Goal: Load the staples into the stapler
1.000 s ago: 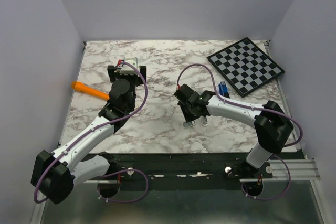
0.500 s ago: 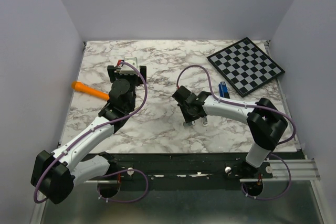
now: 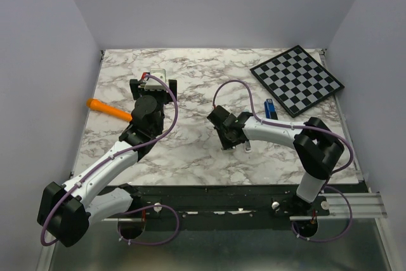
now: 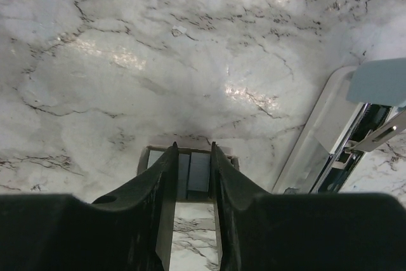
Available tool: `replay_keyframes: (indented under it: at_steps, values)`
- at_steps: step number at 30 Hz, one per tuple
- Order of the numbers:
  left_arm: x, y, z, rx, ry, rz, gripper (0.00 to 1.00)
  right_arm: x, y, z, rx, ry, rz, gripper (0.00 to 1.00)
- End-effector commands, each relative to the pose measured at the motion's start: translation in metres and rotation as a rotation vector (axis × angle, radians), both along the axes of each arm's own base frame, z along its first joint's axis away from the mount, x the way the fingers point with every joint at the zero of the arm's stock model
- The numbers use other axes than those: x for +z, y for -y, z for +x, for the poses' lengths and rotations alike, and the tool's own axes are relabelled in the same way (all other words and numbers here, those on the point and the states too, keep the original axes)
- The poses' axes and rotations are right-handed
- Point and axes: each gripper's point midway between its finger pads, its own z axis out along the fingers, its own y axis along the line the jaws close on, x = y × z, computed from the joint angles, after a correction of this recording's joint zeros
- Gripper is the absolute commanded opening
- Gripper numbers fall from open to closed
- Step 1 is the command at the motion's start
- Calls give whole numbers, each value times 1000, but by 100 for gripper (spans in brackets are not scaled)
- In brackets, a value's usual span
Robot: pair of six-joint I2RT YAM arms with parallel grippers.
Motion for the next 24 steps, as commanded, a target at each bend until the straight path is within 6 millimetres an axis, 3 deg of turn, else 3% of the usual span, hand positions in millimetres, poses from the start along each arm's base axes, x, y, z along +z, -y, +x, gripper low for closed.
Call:
replay_keyframes:
  at_steps: [1, 10, 14, 17, 22, 24]
  values:
    - [2, 4, -3, -23, 9, -8, 99, -9, 16, -4, -17, -5, -60, 36]
    - [0, 4, -3, -25, 5, -7, 99, -6, 16, -11, 2, -26, -43, 36]
    - [-1, 4, -2, -23, 2, -5, 99, -4, 15, -11, -3, -19, -31, 28]
    - [-1, 4, -2, -23, 2, -4, 99, 9, 11, -8, 4, 12, 9, 27]
    - [-1, 4, -2, -23, 2, -5, 99, 45, 1, -7, 39, 75, 105, 27]
    - [0, 5, -2, -25, 5, -7, 99, 49, 2, -10, 45, 72, 116, 27]
